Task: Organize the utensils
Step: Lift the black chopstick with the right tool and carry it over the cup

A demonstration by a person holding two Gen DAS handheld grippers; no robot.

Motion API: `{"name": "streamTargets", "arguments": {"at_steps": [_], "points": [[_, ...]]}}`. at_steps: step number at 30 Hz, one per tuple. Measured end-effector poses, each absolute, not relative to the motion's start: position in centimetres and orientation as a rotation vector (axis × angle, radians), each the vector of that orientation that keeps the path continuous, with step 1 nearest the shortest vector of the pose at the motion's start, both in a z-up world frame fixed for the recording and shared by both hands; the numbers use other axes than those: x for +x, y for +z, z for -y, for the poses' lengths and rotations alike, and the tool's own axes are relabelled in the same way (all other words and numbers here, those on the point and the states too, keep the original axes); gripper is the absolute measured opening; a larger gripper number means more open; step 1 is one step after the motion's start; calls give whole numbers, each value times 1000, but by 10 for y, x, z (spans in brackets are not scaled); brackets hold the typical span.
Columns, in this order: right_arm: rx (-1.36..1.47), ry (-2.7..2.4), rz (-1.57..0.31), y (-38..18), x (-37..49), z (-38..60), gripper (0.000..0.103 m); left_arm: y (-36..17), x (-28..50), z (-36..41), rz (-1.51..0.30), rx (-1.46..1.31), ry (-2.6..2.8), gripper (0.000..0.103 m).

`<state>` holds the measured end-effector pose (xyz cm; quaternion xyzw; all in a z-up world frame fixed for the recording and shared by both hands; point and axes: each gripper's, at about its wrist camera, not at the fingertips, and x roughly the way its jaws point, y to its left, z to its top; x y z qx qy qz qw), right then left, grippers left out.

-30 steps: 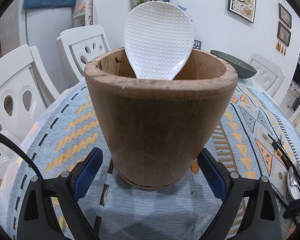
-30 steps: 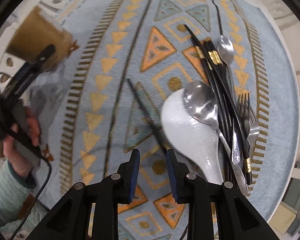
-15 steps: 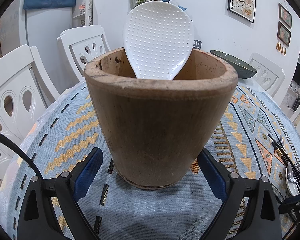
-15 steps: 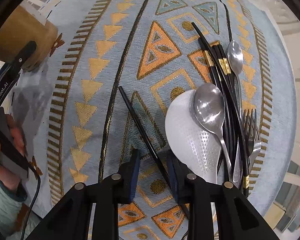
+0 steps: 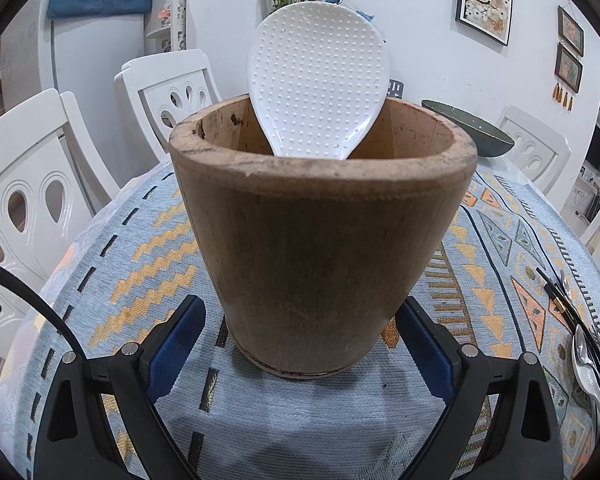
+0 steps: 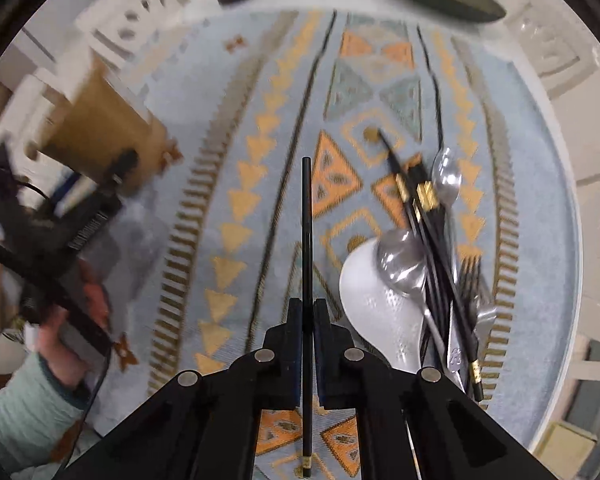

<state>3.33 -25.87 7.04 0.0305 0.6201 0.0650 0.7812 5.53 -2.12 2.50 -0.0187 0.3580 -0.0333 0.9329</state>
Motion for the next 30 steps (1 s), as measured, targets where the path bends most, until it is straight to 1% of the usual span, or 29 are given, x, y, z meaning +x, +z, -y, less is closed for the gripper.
{"name": "streamTargets", "arguments": {"at_steps": [3,12,21,30], "points": [[87,141,-1276,87,28,262,5,25,55,21,-732,-38,-68,97],[114,126,-1171,112,10,289,5,25,55,21,-733,-38,-68,97],[129,145,-1077,134,21,284,5,25,56,21,-733,-38,-68,97],[143,158,-936,175,42,276,5,25,56,21,-733,-38,-68,97]]}}
